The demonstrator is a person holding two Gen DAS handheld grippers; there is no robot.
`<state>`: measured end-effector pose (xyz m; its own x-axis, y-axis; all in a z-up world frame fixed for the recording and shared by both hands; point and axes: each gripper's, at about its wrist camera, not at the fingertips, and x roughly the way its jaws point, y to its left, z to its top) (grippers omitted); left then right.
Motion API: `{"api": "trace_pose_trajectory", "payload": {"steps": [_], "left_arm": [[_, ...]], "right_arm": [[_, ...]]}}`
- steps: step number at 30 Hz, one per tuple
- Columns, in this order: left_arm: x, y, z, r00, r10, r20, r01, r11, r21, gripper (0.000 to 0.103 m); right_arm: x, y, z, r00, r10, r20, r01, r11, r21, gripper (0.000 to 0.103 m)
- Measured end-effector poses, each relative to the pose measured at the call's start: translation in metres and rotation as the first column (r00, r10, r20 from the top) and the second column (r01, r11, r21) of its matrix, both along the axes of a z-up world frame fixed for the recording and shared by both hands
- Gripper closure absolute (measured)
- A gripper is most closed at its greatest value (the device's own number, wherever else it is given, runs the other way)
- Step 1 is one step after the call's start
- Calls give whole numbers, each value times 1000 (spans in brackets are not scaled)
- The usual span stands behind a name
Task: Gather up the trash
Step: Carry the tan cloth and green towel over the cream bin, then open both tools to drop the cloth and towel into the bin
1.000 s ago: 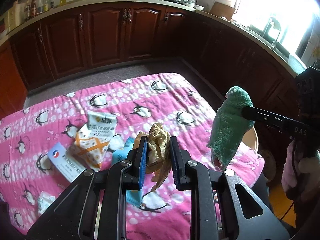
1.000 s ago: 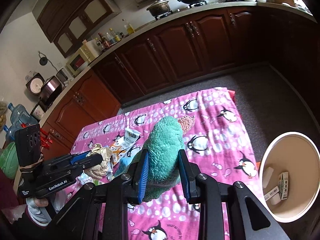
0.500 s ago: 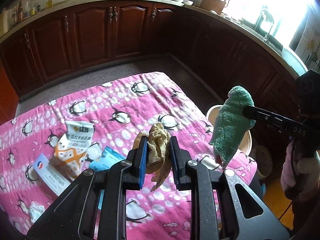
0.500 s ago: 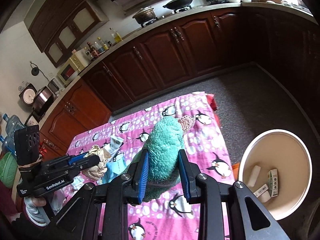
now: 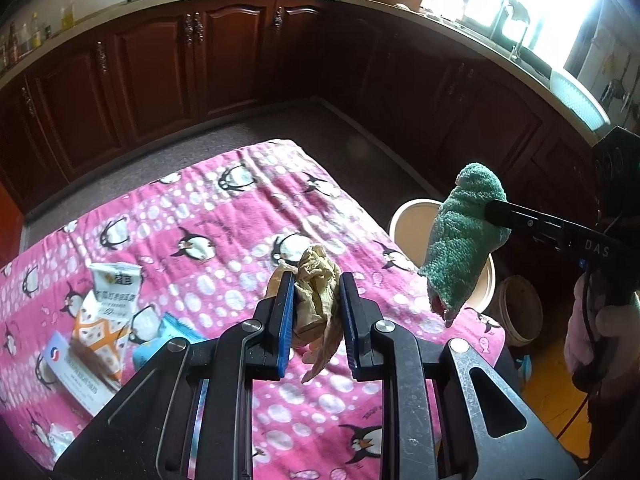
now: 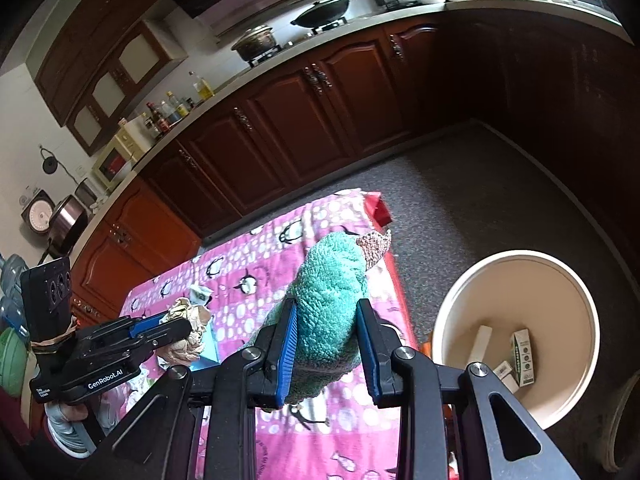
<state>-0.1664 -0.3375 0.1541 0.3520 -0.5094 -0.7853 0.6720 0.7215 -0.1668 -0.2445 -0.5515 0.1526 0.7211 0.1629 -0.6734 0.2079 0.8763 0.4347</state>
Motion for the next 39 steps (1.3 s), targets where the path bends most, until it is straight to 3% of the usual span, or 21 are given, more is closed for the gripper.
{"api": "trace_pose_trajectory", "payload": {"steps": [7, 17, 27, 32, 33, 35, 38, 39], "left_arm": [[-3, -27, -3, 999, -41, -1, 41, 999, 6, 84], [-8, -94, -15, 991, -125, -55, 124, 992, -24, 84], [-7, -161, -37, 968, -187, -170, 176, 981, -76, 84], [-6, -189, -50, 961, -189, -203, 173, 980, -98, 83], [-6, -193, -54, 960, -185, -211, 166, 981, -105, 79], [-6, -201, -62, 956, -181, -231, 161, 982, -103, 68], [-10, -206, -69, 952, -187, -241, 169, 981, -94, 49], [-11, -206, -70, 952, -189, -240, 172, 981, -90, 48]], "right_arm": [[-12, -22, -4, 999, -46, -10, 46, 999, -6, 76], [-27, -63, -23, 987, -137, -80, 129, 987, -94, 76], [-36, -109, -68, 945, -260, -200, 212, 949, -234, 76], [-38, -129, -87, 918, -310, -248, 248, 936, -249, 76], [-38, -132, -91, 913, -318, -256, 254, 933, -253, 75], [-40, -135, -96, 905, -335, -262, 270, 929, -254, 61], [-45, -137, -100, 904, -340, -259, 282, 930, -237, 60], [-47, -137, -102, 903, -339, -264, 283, 932, -228, 60]]}}
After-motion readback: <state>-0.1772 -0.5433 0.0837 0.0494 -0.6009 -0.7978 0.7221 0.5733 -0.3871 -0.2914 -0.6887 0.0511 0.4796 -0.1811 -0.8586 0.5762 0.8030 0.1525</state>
